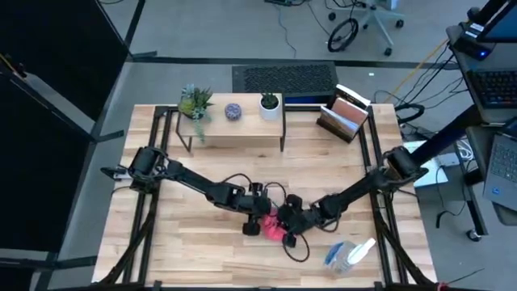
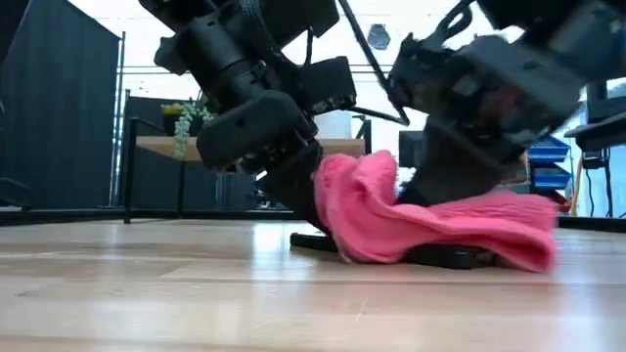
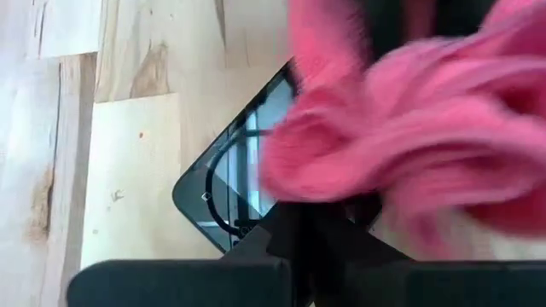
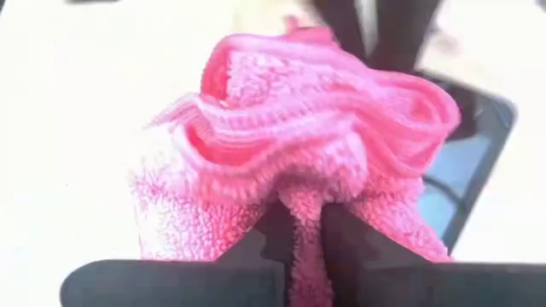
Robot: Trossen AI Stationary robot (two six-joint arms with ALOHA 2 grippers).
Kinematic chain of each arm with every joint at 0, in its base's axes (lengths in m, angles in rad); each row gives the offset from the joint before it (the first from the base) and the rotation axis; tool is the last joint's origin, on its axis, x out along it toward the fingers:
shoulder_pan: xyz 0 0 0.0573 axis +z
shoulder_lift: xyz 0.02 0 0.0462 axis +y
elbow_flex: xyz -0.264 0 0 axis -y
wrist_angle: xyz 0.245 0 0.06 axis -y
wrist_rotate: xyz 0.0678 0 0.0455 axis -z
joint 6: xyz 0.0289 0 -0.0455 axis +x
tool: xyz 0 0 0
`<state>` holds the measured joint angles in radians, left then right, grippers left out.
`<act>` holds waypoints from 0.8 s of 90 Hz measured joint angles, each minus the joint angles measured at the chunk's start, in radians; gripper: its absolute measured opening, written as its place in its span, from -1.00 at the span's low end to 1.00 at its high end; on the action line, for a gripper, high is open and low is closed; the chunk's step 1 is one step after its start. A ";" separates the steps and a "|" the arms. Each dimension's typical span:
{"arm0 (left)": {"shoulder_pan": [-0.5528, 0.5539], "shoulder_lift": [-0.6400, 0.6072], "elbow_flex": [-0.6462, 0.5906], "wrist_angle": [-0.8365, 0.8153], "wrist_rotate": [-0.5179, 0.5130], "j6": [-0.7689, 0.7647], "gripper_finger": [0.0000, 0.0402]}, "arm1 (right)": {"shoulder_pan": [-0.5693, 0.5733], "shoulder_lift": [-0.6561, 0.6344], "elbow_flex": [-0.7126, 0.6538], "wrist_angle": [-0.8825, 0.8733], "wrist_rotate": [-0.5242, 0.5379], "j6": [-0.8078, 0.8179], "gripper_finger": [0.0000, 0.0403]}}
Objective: Apply microfiber cloth
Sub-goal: Wipe the front of the cellphone using the pink microfiber cloth
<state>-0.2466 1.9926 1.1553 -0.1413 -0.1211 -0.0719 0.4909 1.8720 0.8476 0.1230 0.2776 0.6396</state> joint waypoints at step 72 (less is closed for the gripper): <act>-0.021 0.000 0.019 -0.017 -0.103 0.012 -1.00 | -0.071 -0.552 -0.009 -0.952 0.019 0.236 -0.58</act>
<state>-0.2678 1.9929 1.1744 -0.1578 -0.2245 -0.0597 0.4198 1.3198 0.8383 -0.8290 0.2964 0.8757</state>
